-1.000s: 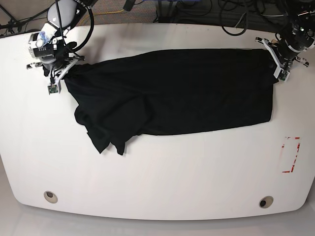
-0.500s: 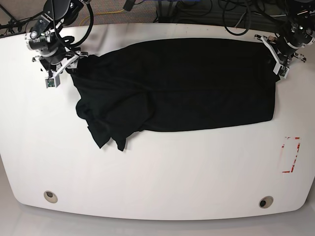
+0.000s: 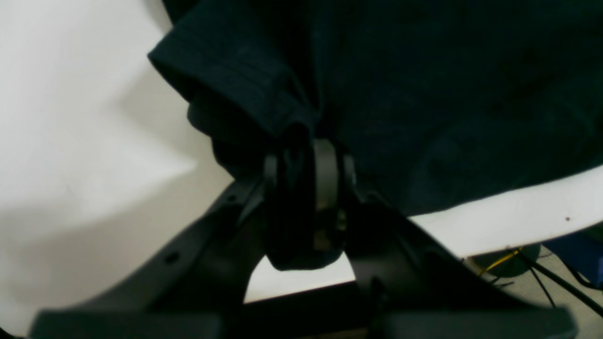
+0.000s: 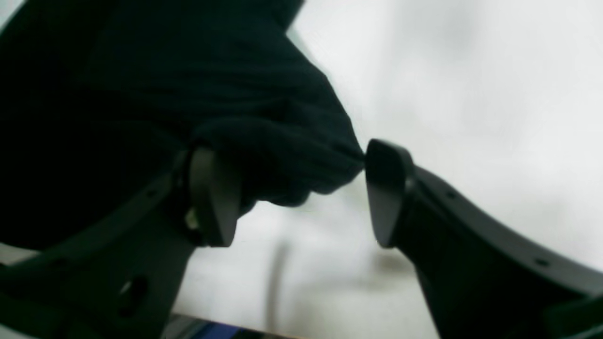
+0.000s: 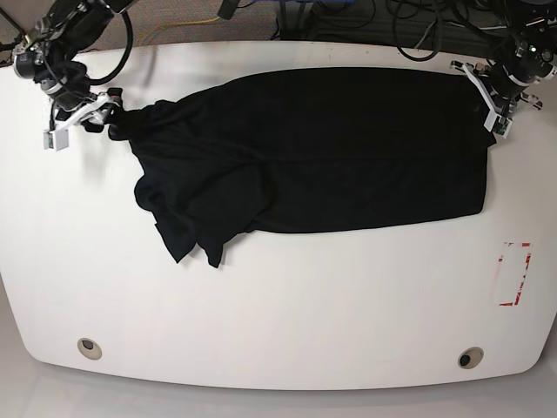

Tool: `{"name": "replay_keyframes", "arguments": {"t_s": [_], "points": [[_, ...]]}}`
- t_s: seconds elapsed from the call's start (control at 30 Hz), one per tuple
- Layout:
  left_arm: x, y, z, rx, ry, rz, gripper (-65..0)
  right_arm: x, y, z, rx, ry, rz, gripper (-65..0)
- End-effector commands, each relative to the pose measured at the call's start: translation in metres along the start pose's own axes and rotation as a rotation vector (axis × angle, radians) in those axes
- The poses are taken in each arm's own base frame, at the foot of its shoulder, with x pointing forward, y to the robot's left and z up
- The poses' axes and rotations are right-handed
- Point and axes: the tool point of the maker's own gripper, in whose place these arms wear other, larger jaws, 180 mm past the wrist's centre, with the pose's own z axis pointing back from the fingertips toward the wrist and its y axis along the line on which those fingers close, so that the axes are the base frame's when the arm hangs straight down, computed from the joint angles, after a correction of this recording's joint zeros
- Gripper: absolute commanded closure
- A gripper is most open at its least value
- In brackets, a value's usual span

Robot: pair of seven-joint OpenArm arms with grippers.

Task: Fold the T-shirt properly
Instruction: 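Adjust the right gripper's hold on the shirt edge while left holds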

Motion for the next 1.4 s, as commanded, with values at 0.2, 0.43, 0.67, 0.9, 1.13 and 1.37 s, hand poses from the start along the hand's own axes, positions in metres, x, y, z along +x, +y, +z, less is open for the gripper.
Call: {"name": "replay_keyframes", "arguments": {"t_s": [0.2, 0.43, 0.67, 0.9, 1.13, 1.37], "points": [[0.010, 0.005, 0.003, 0.010, -0.033, -0.014, -8.2, 0.013, -0.007, 0.035, 0.170, -0.116, -0.059, -39.6], [0.015, 0.007, 0.003, 0.015, -0.046, -0.016, -8.2, 0.027, -0.017, 0.034, 0.127, -0.115, -0.022, -39.5], [0.023, 0.008, 0.001, 0.019, -0.065, -0.014, -8.2, 0.043, -0.024, -0.008, 0.035, -0.004, 0.045, -39.3], [0.023, 0.008, 0.001, 0.019, -0.066, -0.014, -8.2, 0.047, -0.016, -0.053, 0.028, 0.091, 0.096, -39.3], [0.030, 0.013, 0.001, 0.032, -0.083, -0.013, -8.2, 0.021, -0.003, -0.065, 0.065, 0.175, 0.126, -39.3], [0.026, 0.014, -0.002, 0.027, -0.073, -0.001, -8.2, 0.001, 0.005, -0.068, 0.086, 0.200, 0.097, -30.6]]}}
